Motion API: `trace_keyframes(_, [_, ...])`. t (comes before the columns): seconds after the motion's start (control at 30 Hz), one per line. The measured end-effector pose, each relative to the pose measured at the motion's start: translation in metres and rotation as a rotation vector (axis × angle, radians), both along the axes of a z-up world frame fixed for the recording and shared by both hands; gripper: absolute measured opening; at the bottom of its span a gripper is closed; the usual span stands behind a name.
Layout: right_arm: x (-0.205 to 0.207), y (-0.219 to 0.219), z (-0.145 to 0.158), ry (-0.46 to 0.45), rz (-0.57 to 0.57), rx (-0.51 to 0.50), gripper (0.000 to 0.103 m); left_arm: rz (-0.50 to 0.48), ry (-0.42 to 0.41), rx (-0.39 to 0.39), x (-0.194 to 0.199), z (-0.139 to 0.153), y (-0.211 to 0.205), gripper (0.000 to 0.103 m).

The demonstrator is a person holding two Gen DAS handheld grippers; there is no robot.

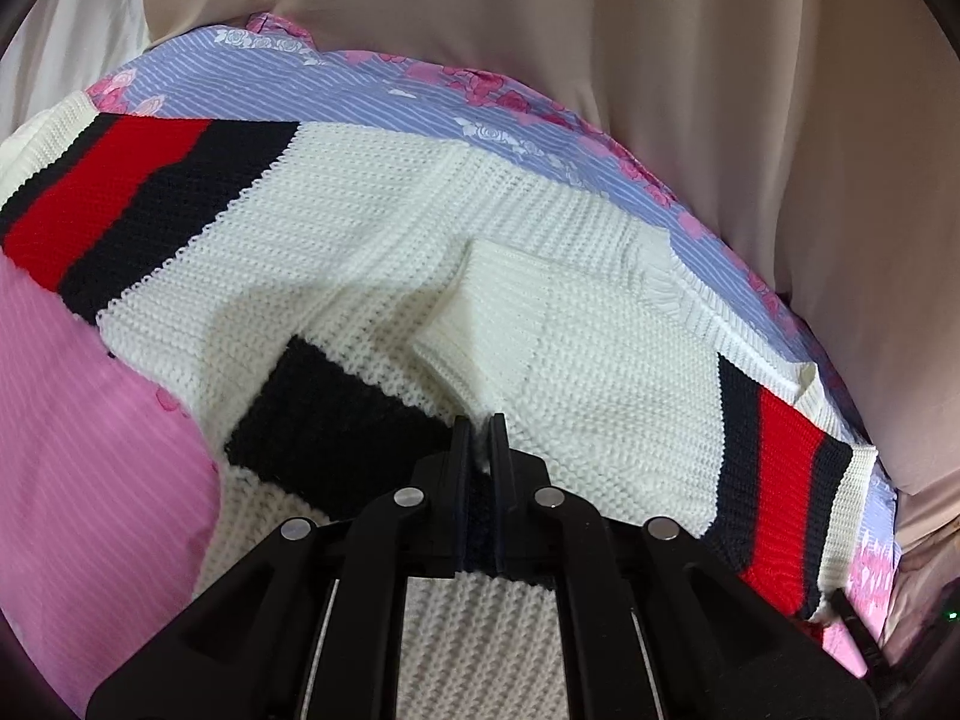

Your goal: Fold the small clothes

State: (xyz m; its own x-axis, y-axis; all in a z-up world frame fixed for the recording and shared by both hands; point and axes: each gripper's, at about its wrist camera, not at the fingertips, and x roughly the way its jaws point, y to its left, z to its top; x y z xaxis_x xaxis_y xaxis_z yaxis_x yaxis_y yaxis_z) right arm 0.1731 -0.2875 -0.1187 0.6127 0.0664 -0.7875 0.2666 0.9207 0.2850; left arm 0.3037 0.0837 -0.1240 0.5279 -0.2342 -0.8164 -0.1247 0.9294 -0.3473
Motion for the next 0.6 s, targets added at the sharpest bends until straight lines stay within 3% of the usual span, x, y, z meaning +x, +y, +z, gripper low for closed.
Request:
trace_keyframes(0.07, [0.003, 0.006, 0.003, -0.005, 0.024, -0.056, 0.0, -0.002, -0.004, -0.004, -0.002, 0.0, 0.001, 0.006])
trace_keyframes(0.13, [0.013, 0.005, -0.019, 0.072, 0.034, -0.1, 0.0, 0.002, -0.003, -0.001, -0.005, 0.003, 0.001, 0.006])
trace_keyframes(0.27, [0.001, 0.011, 0.005, 0.041, 0.009, -0.096, 0.002, 0.056, -0.033, -0.102, -0.018, 0.019, 0.031, 0.011])
trace_keyframes(0.3, [-0.006, 0.017, 0.014, 0.016, 0.023, -0.073, 0.004, 0.088, -0.042, -0.134, -0.022, 0.023, 0.048, 0.026])
trace_keyframes(0.33, [-0.012, 0.024, 0.022, 0.001, 0.039, -0.067, 0.006, 0.128, -0.047, -0.155, -0.025, 0.026, 0.067, 0.048])
trace_keyframes(0.37, [-0.016, 0.037, 0.027, -0.013, 0.062, -0.069, 0.006, 0.196, -0.048, -0.164, -0.028, 0.028, 0.097, 0.056])
trace_keyframes(0.4, [-0.025, 0.05, 0.032, -0.02, 0.102, -0.069, 0.007, 0.255, -0.05, -0.16, -0.03, 0.029, 0.122, 0.062])
trace_keyframes(0.6, [-0.055, 0.107, 0.027, 0.026, 0.225, 0.007, 0.018, 0.61, 0.036, -0.139, -0.011, 0.006, 0.296, 0.065])
